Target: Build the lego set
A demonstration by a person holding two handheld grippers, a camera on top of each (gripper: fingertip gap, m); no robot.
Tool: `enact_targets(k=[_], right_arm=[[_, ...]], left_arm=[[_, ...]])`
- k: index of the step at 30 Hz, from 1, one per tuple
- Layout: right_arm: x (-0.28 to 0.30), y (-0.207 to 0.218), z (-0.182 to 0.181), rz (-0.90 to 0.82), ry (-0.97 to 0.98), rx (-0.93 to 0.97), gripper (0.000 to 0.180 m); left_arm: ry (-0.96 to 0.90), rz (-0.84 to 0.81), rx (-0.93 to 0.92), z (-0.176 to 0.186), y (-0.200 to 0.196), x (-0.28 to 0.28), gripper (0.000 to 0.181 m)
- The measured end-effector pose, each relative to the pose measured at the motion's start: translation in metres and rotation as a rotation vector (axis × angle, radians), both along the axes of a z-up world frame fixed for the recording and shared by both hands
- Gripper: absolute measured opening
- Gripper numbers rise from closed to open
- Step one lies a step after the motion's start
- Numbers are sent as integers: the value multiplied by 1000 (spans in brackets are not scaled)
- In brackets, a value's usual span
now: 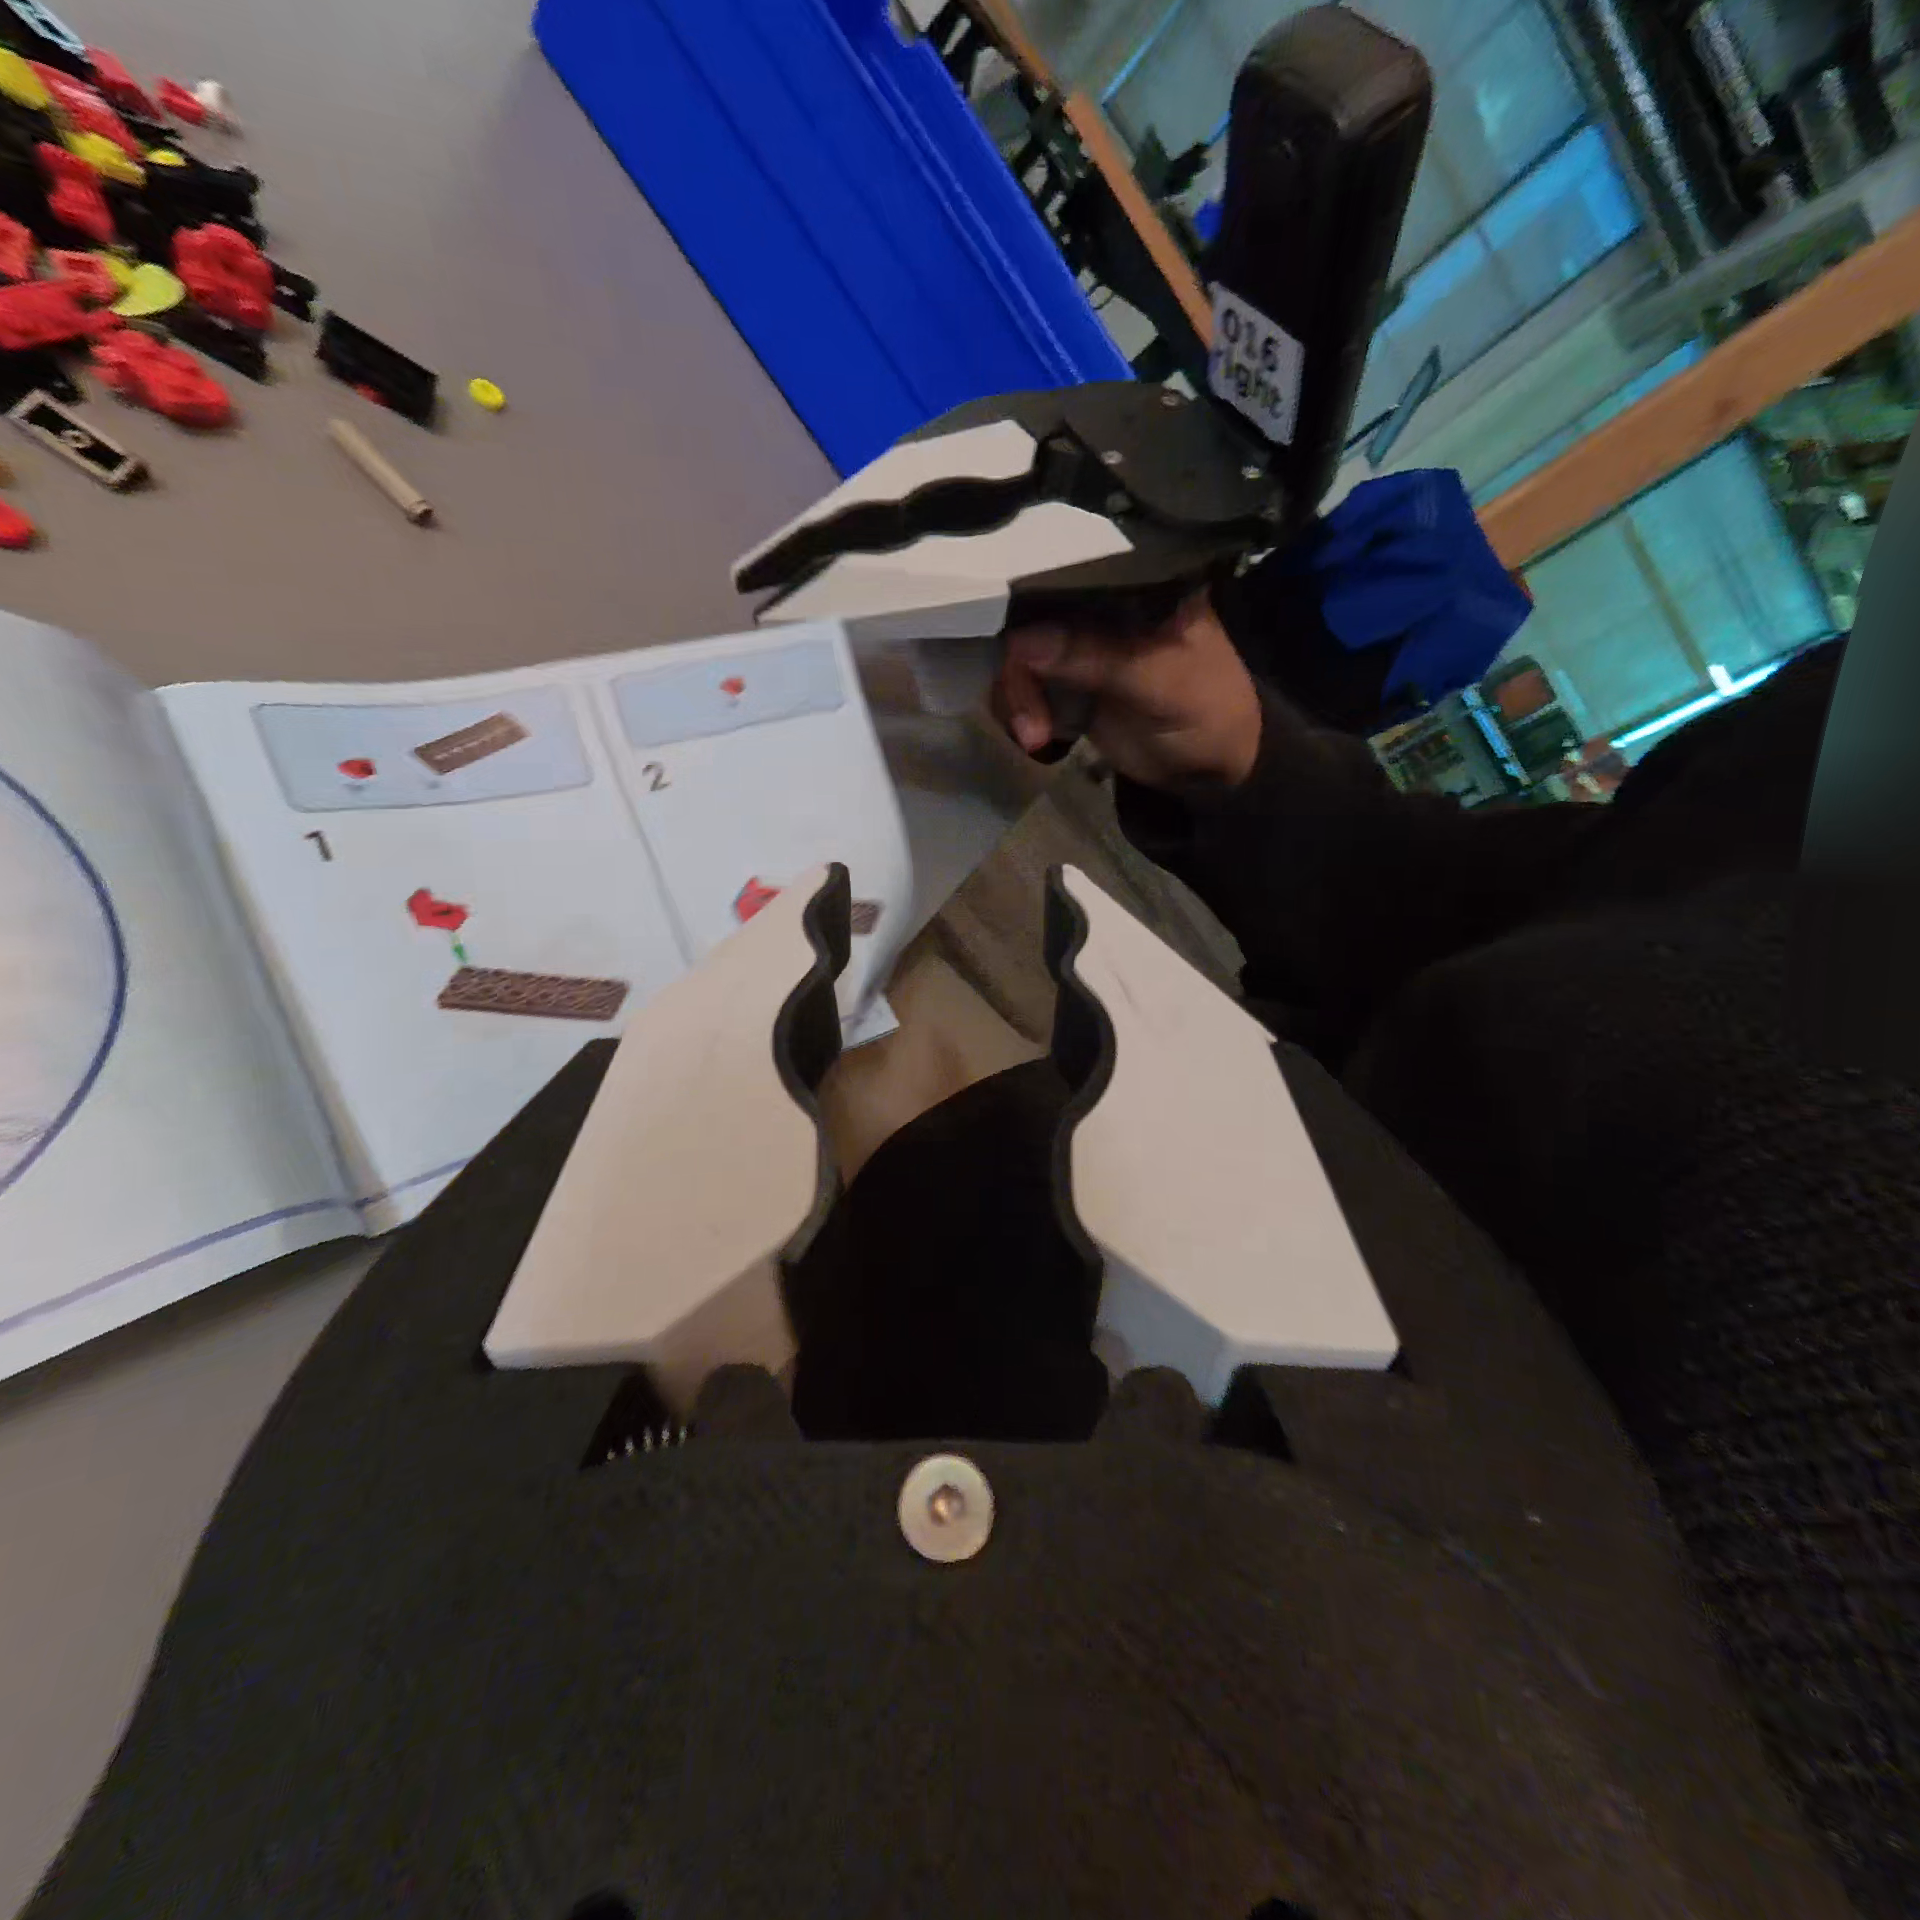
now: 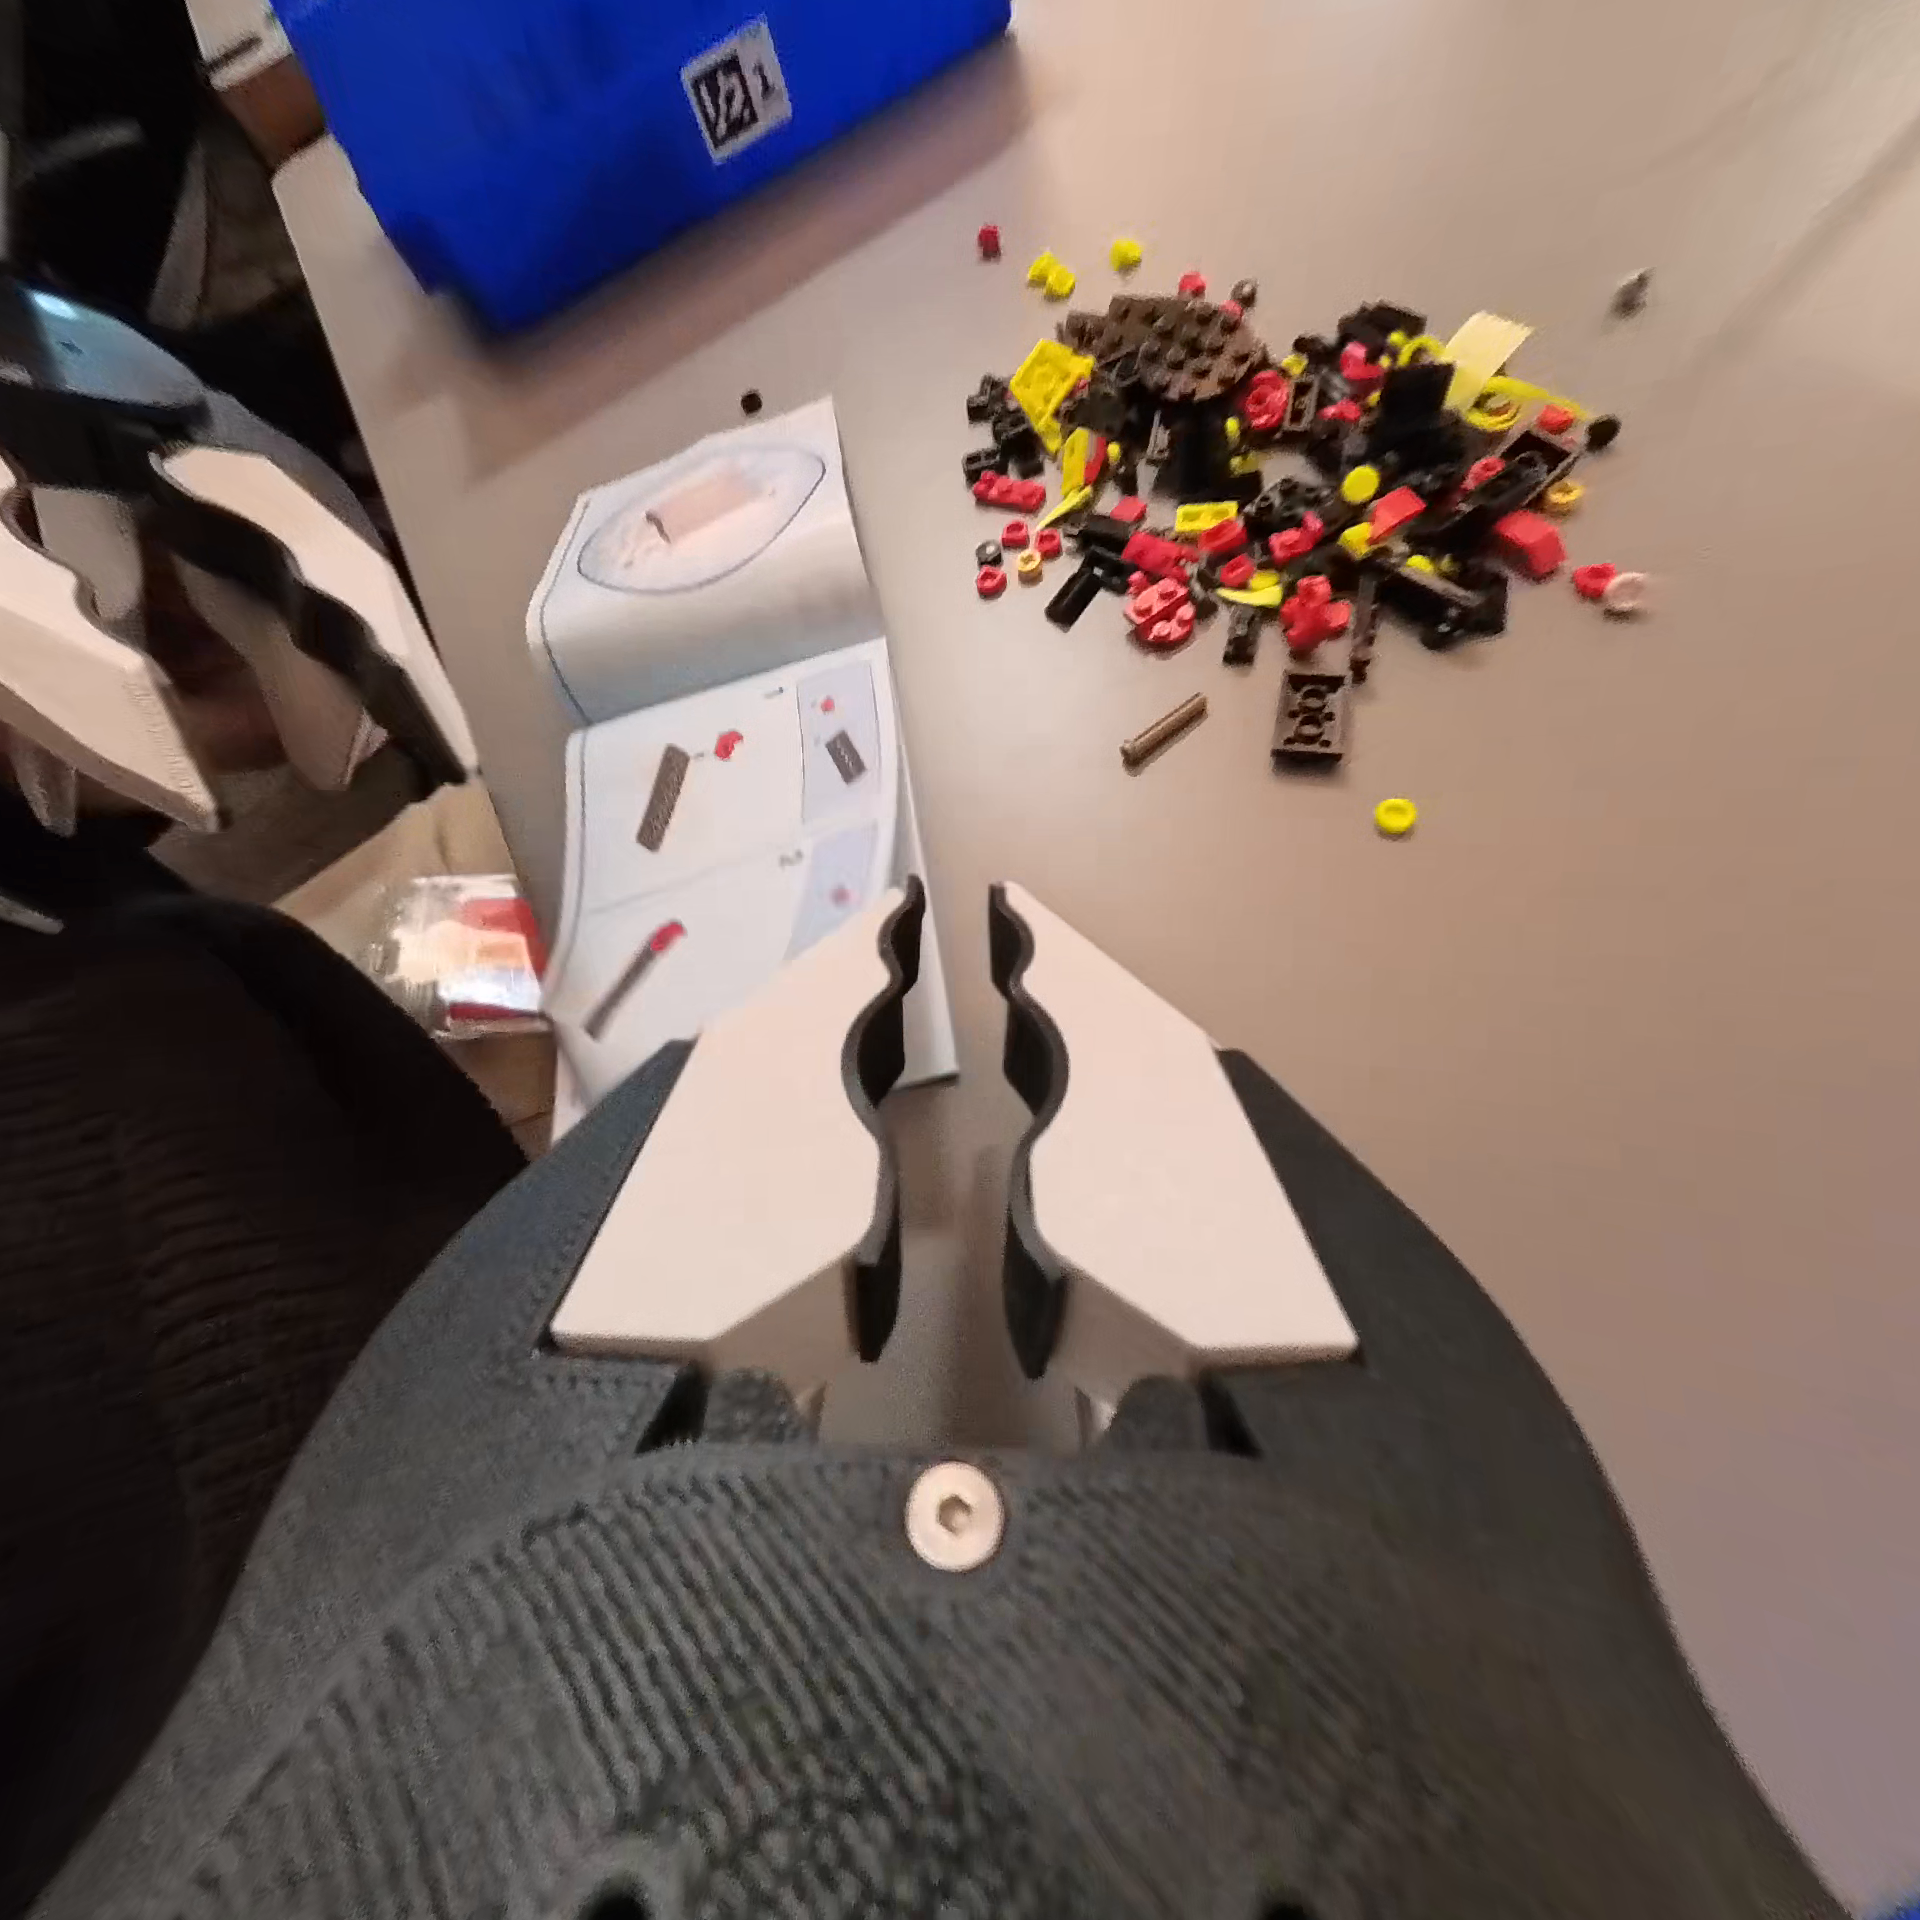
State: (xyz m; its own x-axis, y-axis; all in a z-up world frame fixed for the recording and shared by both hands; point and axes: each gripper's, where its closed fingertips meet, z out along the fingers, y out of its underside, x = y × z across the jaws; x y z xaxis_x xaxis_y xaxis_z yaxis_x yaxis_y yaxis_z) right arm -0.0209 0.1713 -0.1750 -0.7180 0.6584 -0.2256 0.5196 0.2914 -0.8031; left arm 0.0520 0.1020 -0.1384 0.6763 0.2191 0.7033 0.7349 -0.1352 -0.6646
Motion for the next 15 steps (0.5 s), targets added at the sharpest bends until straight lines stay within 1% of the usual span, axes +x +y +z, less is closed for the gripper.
enact_targets(k=[4, 7, 8, 11, 14, 15], right_arm=[[2, -6, 5, 20, 20, -23, 17], [9, -16, 3, 68, 48, 17, 22], [12, -21, 3, 89, 54, 23, 25], [27, -40, 1, 173, 58, 36, 33], [38, -55, -9, 236, 95, 123, 48], [38, -56, -14, 237, 116, 168, 62]], left_arm=[[-39, 5, 75, 11, -3, -3, 34], [-31, 82, 62, 10, -13, -18, 31], [-26, 116, 51, 9, -18, -24, 27], [1, 227, -22, -1, -31, -43, 26], [58, 288, -122, -11, -40, -53, 27], [82, 298, -147, -13, -41, -55, 27]])
